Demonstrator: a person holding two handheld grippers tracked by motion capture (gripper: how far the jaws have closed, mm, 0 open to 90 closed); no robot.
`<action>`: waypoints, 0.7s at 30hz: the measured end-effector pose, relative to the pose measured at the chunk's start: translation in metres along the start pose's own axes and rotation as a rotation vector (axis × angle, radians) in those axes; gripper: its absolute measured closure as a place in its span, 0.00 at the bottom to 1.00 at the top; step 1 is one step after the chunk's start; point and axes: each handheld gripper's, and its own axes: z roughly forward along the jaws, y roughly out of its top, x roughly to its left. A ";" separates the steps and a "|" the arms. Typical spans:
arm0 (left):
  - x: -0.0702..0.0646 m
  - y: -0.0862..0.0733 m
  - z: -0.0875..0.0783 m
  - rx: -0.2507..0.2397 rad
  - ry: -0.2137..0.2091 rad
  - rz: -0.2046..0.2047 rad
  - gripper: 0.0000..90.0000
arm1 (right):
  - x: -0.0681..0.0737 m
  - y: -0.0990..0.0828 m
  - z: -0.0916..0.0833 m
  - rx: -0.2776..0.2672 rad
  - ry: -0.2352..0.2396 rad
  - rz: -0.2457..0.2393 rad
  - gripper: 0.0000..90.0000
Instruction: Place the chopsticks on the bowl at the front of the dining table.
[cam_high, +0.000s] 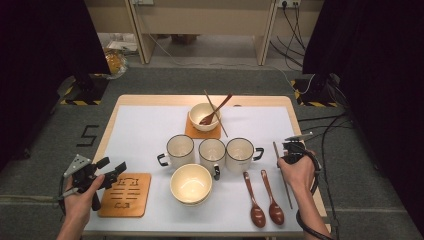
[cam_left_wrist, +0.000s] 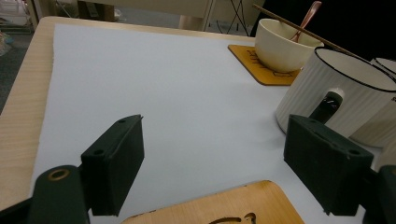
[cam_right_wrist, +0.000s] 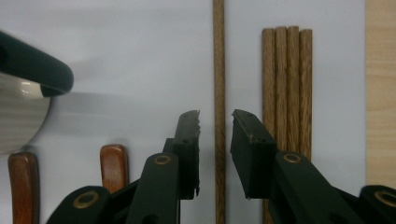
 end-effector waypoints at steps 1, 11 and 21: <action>0.000 0.000 0.000 0.000 0.000 -0.001 0.22 | -0.001 -0.002 0.000 0.000 -0.004 0.003 0.80; 0.000 0.000 0.000 0.002 0.002 -0.002 0.22 | -0.004 -0.021 -0.004 0.022 0.008 0.019 0.80; 0.000 0.000 0.000 0.002 -0.001 0.001 0.22 | -0.003 -0.032 -0.007 0.047 0.013 0.024 0.80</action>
